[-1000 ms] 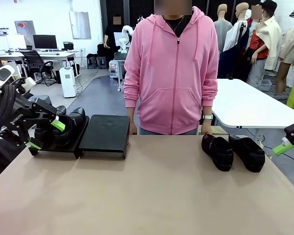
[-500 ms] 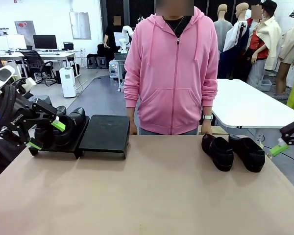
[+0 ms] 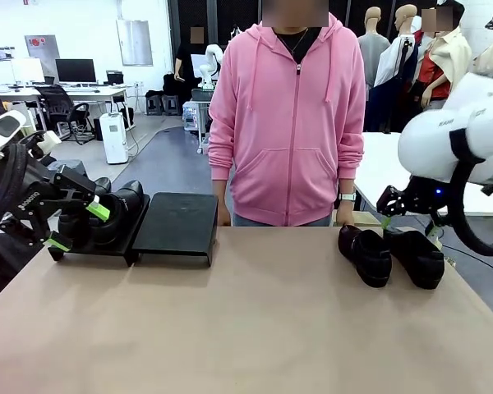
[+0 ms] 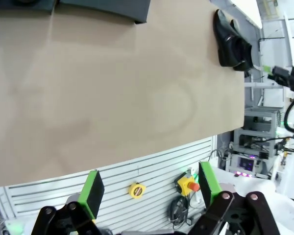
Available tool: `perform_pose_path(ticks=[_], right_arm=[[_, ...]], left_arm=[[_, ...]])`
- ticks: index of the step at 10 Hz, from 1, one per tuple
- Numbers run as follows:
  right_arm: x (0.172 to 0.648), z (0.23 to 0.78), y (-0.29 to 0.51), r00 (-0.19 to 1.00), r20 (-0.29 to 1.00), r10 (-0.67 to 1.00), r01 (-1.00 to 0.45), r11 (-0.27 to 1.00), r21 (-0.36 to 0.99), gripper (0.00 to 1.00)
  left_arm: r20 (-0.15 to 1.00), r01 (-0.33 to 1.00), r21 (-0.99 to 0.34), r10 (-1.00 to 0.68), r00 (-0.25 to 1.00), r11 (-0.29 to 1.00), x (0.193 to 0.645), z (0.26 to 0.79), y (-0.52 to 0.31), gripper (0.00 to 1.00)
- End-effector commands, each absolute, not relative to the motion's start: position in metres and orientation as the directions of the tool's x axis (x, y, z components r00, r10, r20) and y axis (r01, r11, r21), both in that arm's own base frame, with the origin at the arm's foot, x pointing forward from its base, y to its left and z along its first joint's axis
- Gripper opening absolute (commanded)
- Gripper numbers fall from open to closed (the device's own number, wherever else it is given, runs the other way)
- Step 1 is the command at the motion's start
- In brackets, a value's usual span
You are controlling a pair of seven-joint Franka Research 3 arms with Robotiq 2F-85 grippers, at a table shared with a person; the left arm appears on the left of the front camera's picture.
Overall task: Organize the shoes by placing them on the stand.
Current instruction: Pick up one Shoe and place it in the middle of the table.
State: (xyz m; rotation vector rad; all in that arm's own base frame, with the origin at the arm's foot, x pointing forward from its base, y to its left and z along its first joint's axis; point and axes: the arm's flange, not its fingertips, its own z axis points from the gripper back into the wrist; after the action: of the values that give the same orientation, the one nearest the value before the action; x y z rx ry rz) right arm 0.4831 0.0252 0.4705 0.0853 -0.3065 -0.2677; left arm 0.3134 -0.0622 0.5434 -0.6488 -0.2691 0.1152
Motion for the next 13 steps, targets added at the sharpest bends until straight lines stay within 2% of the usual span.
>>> perform_pose_path(ticks=[1, 2, 5, 6, 9, 10, 13], right_arm=[[0.479, 0.478, 0.018, 0.924, 0.259, -0.280, 0.237, 0.954, 0.185, 1.00], [0.483, 0.470, 0.025, 0.918, 0.287, -0.273, 0.247, 0.961, 0.123, 1.00], [0.494, 0.465, 0.017, 0.919, 0.284, -0.272, 0.238, 0.960, 0.149, 1.00], [0.527, 0.457, 0.011, 0.962, 0.181, -0.206, 0.193, 0.977, 0.084, 1.00], [0.601, 0.424, -0.011, 0.994, -0.035, -0.102, 0.105, 0.991, 0.085, 1.00], [0.612, 0.410, -0.017, 0.988, -0.047, -0.147, 0.148, 0.988, 0.030, 1.00], [0.639, 0.378, -0.019, 0.988, -0.088, -0.129, 0.135, 0.989, 0.065, 1.00]], left_arm=[[0.209, -0.027, -0.609, 0.192, 0.959, 0.793, 0.311, 0.543, -0.061, 1.00], [0.209, -0.027, -0.609, 0.192, 0.959, 0.793, 0.311, 0.543, -0.061, 1.00], [0.209, -0.027, -0.609, 0.192, 0.959, 0.793, 0.311, 0.543, -0.061, 1.00], [0.209, -0.027, -0.609, 0.192, 0.959, 0.793, 0.311, 0.543, -0.061, 1.00], [0.209, -0.027, -0.609, 0.192, 0.959, 0.793, 0.311, 0.543, -0.061, 1.00], [0.209, -0.027, -0.609, 0.192, 0.959, 0.793, 0.311, 0.543, -0.061, 1.00], [0.209, -0.027, -0.609, 0.192, 0.959, 0.793, 0.311, 0.543, -0.061, 1.00]])
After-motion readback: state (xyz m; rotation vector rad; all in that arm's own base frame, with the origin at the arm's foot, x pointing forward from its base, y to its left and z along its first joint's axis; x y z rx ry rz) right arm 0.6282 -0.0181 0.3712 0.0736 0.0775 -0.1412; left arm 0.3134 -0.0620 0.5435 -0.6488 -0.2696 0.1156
